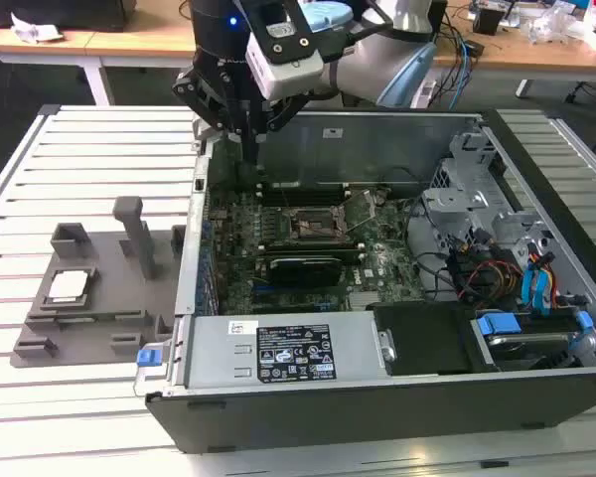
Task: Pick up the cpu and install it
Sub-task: 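Reach for the cpu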
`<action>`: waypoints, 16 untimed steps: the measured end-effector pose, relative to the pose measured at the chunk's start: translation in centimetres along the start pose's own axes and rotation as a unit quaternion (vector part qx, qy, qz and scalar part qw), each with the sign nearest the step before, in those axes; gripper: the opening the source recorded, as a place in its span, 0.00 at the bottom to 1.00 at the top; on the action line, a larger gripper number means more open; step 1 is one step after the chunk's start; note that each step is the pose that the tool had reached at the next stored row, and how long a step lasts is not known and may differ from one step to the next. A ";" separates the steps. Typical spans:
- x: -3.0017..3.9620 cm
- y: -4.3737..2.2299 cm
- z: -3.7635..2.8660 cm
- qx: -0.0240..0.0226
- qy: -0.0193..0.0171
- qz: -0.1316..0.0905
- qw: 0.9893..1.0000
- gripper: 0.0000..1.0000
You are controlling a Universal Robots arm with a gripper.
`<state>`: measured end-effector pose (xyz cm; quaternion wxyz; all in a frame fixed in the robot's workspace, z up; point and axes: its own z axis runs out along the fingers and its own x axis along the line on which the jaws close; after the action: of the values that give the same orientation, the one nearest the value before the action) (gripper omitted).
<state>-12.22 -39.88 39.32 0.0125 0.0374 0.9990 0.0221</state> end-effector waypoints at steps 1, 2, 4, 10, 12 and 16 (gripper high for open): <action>0.85 -0.06 -0.03 0.000 0.000 0.000 1.000 0.11; 2.01 -0.15 -0.06 0.000 0.000 0.000 1.000 0.11; 3.26 -0.25 -0.10 0.000 0.000 0.000 1.000 0.11; 5.90 -0.44 -0.16 0.000 0.000 0.000 1.000 0.11; 6.55 -0.49 -0.18 0.000 0.000 0.000 1.000 0.11; 7.42 -0.55 -0.20 0.000 0.000 0.000 1.000 0.11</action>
<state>-19.66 -39.88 39.33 0.0125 0.0375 0.9990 0.0221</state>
